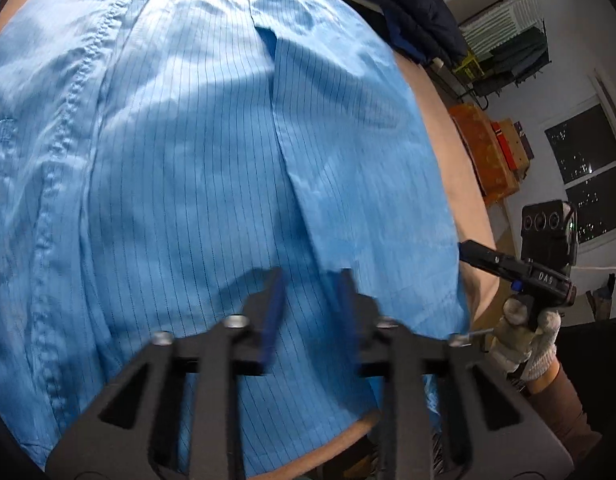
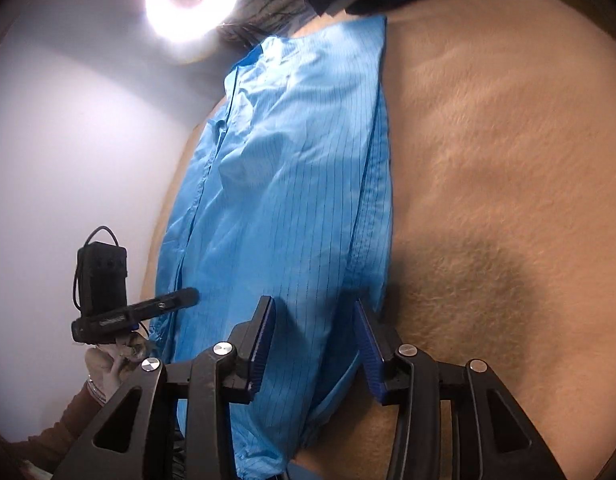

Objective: Fold large clothes

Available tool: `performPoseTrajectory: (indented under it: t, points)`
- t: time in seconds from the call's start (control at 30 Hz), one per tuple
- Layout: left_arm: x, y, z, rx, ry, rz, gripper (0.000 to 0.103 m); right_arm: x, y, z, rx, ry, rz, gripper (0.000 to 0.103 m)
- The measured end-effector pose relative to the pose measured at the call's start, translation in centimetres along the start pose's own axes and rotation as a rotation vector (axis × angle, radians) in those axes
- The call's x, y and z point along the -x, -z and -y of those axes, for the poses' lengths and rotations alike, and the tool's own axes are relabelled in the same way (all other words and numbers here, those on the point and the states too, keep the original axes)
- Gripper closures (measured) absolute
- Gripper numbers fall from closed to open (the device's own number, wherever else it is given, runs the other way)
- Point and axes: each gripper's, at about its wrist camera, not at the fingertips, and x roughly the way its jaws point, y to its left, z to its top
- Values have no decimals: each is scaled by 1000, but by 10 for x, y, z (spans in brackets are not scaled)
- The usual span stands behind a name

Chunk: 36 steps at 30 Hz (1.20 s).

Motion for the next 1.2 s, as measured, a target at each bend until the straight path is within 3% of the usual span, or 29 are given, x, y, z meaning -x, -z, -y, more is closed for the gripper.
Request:
performPoseTrajectory:
  t: [0.07,0.13,0.27,0.37,0.47,0.5,0.53,0.6,0.73,0.87,0.97,1.03,1.13,1.2]
  points:
    - [-4,2,2,-18,-9,-8,98,-5,0,3,-18,-22,-8,77]
    - [-4,2,5,-36,-9,-4,100,-5,1,3,-21,-37,-4,103]
    - [-4,8,16,-68,11,-3,102,13,-1,-1,13,21,46,103]
    - [-10,17,24,-120,-20,-24,102,12,-3,5,14,76,36,103]
    - [-7,22,25,-139,-42,-22,103,5,-1,8,-5,56,10,90]
    - [-5,22,23,-138,-47,-15,103,5,-1,10,-19,56,16,66]
    - [-2,21,22,-136,-55,-6,103,7,-1,12,-26,60,36,53]
    - [2,19,18,-124,-63,4,103,14,-2,17,-36,70,78,52]
    - [6,17,7,-103,-78,11,103,11,-1,33,-108,-15,74,52]
    - [6,17,3,-56,16,-12,103,6,3,39,-133,-89,65,53]
    - [2,16,6,-3,62,-31,102,-4,6,38,-149,-135,42,68]
    - [5,14,11,-11,47,-14,102,-12,6,36,-165,-156,27,93]
    - [14,11,20,-62,-46,49,102,-13,7,27,-135,-104,33,103]
    - [19,8,24,-93,-112,90,102,-4,5,16,-124,-100,59,103]
